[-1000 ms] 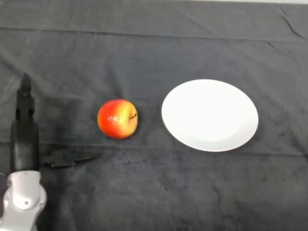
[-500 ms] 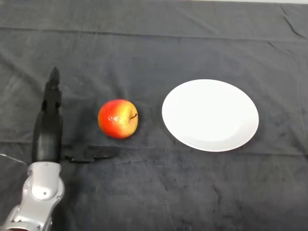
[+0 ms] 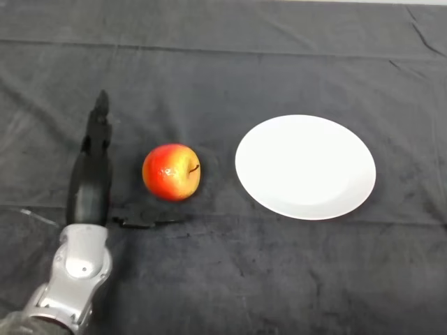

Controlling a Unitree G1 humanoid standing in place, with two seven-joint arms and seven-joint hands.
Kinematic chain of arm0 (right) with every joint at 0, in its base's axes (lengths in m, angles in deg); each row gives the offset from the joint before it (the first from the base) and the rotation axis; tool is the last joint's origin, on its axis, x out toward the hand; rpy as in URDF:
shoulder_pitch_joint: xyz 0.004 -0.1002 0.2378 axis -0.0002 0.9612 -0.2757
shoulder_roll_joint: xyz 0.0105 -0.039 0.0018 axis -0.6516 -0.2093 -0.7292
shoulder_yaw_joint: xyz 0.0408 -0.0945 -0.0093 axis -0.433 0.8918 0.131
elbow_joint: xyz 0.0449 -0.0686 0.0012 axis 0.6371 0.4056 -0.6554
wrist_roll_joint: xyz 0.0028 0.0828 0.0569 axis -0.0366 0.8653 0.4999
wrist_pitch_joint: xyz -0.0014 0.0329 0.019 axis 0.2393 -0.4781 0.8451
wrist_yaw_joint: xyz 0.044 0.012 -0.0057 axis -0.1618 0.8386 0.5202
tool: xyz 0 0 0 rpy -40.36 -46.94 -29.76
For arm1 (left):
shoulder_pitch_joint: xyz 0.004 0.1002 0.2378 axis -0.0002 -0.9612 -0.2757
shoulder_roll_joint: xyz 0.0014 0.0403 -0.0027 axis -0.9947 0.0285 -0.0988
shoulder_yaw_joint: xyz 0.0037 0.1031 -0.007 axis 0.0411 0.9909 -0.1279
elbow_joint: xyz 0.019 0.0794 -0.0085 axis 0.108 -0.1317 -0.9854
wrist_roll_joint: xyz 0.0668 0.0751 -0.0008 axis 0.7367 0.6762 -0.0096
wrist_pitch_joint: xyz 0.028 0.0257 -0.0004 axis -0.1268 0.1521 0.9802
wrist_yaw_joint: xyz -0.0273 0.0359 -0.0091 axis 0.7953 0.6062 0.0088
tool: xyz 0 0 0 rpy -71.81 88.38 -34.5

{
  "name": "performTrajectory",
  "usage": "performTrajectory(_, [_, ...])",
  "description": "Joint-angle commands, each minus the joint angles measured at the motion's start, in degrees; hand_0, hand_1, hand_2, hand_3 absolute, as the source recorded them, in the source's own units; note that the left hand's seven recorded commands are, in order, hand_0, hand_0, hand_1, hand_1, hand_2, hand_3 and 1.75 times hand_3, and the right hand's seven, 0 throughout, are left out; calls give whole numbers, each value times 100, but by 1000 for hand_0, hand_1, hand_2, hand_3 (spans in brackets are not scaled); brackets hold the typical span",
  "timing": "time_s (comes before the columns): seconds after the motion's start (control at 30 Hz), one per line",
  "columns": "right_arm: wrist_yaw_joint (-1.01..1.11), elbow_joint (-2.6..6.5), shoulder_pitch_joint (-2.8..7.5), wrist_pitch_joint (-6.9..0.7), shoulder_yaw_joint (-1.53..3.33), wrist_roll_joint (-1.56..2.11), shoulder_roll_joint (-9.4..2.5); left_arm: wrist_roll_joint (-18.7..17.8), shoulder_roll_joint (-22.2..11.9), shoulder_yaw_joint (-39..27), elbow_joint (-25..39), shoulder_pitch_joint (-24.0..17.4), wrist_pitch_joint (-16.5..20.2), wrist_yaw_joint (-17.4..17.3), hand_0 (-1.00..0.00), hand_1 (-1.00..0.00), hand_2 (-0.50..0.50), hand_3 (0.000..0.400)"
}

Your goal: Move the apple to the plate

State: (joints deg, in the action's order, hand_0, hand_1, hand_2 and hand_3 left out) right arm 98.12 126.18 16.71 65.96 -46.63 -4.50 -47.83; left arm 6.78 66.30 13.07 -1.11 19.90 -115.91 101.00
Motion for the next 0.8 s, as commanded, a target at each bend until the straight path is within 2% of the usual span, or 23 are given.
performTrajectory(0.03, [-50, 16, -128, -35, -81, -57, 71, 90, 13, 158, -206, 358, 63, 70, 0, 0, 0, 0])
performTrajectory(0.47, [-44, 32, -133, -35, -83, -53, 79, 144, 254, 561, -910, 991, 63, 179, 0, 0, 0, 0])
performTrajectory(0.77, [-37, 49, -139, -35, -86, -50, 86, 94, 406, 852, -1342, 1268, -24, 223, 0, 0, 0, 0])
performTrajectory(0.8, [-36, 51, -139, -35, -86, -50, 86, 81, 416, 879, -1386, 1293, -38, 221, 0, -75, 37, 30])
